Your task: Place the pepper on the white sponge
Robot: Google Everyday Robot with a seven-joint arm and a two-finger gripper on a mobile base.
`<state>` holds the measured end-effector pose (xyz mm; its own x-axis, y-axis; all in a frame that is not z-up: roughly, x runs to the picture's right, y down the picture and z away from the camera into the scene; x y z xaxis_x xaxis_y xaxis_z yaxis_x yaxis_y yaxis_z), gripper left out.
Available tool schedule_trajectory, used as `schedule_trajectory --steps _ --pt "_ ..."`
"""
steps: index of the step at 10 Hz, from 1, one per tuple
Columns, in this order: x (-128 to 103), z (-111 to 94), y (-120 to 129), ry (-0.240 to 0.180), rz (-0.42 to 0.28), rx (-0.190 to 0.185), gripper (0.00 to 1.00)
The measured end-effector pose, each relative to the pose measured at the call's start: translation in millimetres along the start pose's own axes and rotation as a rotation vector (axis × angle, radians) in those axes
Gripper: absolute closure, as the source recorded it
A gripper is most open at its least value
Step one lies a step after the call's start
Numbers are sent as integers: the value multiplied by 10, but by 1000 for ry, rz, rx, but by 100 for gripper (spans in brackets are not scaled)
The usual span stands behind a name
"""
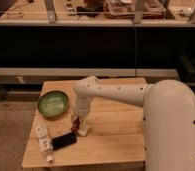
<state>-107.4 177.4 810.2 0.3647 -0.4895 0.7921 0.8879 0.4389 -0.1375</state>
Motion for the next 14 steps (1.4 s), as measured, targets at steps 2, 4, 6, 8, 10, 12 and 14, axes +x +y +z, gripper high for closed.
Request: schedule_trajectory --steps 2,4,6,8,10,12,14 --pt "9 -7 32 -2 4 -5 68" --pt "-2 -4 57 -8 3 -8 68" --pt "-11 2 77 -13 2 -11 68" --pt "-20 14 94 -19 1 -15 68" --pt "-27 21 104 -24 2 -20 65" --pt "-33 24 107 -27 1 -24 46" --pt "-37 24 106 -31 0 -26 27"
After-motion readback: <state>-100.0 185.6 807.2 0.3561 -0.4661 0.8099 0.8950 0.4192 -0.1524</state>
